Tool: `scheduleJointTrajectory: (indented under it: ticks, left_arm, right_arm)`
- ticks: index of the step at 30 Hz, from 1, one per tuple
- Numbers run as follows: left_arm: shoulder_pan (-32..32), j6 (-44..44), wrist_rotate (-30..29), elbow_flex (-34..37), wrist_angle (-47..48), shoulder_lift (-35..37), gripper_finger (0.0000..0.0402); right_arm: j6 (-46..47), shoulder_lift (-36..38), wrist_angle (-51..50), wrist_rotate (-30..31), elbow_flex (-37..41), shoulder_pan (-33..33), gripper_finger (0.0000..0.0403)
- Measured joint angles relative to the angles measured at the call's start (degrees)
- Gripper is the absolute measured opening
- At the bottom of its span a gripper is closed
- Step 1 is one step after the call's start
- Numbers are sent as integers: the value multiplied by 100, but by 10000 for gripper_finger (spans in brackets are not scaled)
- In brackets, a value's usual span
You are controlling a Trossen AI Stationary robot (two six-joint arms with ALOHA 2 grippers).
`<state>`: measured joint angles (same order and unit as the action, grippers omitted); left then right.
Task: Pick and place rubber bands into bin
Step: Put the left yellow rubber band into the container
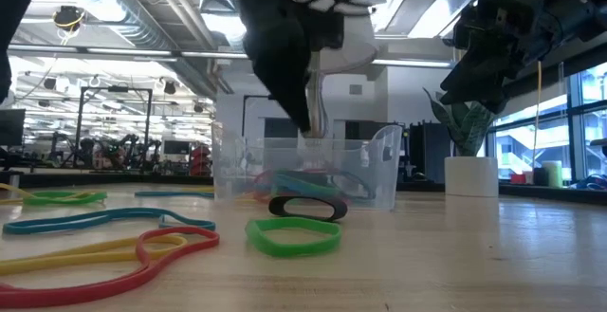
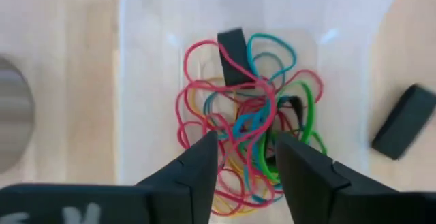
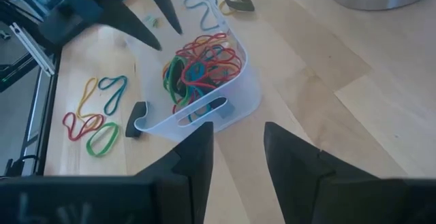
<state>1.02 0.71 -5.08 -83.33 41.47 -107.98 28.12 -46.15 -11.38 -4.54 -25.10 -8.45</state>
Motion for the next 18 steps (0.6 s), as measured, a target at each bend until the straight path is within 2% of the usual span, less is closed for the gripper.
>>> scheduleJointTrajectory:
  ticks: [5, 9, 13, 18]
  left_arm:
    - [0, -49, -127, 0, 73, 524, 147]
    - [0, -529, -298, 0, 497, 976, 138]
    - [0, -1416, -671, 155, 1182, 1475, 127]
    - [63, -3184, -898, 816, 1829, 2093, 121]
  right_arm:
    - [15, 0, 0, 2, -1, -2, 134]
    - [33, 0, 0, 2, 0, -2, 134]
    - [35, 0, -2, 0, -2, -2, 134]
    - [42, 0, 1, 1, -2, -1, 134]
